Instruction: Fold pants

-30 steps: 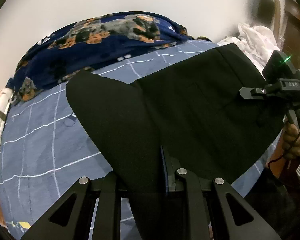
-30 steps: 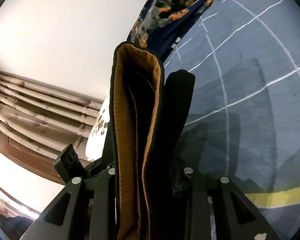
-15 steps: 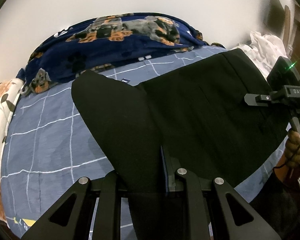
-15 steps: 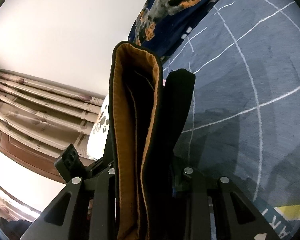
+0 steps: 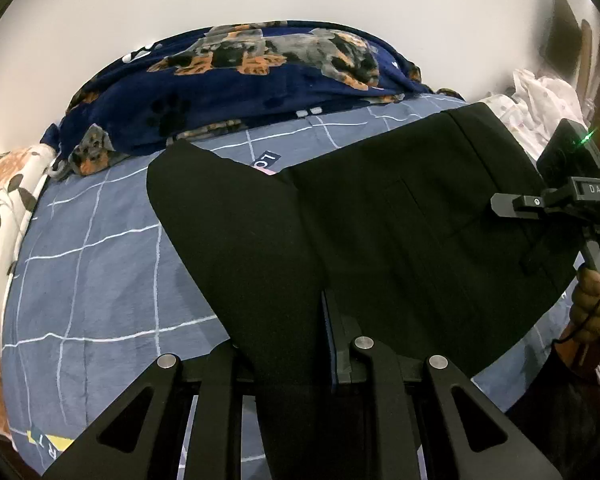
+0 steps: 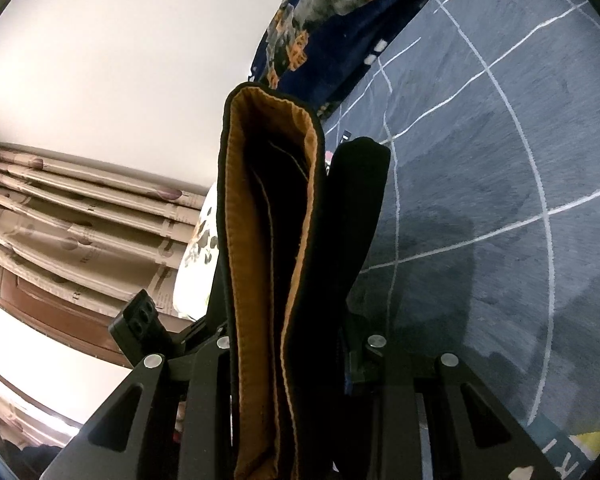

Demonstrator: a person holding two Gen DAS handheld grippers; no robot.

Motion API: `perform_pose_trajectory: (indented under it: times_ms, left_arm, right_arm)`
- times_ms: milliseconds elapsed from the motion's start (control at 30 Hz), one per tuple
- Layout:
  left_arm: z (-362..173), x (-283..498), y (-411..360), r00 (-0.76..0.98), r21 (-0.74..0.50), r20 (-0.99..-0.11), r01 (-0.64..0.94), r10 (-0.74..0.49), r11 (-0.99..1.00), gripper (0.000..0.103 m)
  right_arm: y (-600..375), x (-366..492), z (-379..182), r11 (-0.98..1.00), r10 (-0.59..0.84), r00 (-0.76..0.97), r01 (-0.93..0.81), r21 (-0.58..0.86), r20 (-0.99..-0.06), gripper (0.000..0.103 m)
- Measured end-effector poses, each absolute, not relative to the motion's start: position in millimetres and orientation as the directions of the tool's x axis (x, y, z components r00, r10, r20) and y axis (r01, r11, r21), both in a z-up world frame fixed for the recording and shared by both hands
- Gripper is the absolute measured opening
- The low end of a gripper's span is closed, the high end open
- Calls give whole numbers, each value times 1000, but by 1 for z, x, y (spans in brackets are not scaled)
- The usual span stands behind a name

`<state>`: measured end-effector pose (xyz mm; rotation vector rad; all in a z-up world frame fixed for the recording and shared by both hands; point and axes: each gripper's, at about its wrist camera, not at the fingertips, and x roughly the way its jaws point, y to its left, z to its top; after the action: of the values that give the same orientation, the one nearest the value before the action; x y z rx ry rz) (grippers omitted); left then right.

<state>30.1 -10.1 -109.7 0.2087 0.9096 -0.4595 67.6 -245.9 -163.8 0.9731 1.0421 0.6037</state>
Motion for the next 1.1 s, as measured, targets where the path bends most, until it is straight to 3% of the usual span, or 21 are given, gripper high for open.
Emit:
perform_pose_trajectory:
  times_ms: [1100]
  left_arm:
    - [-101, 68, 24, 570, -38, -777, 379, -266, 925, 18]
  right_arm:
    - [-220, 99, -165, 442, 823, 390, 18, 897, -414, 27]
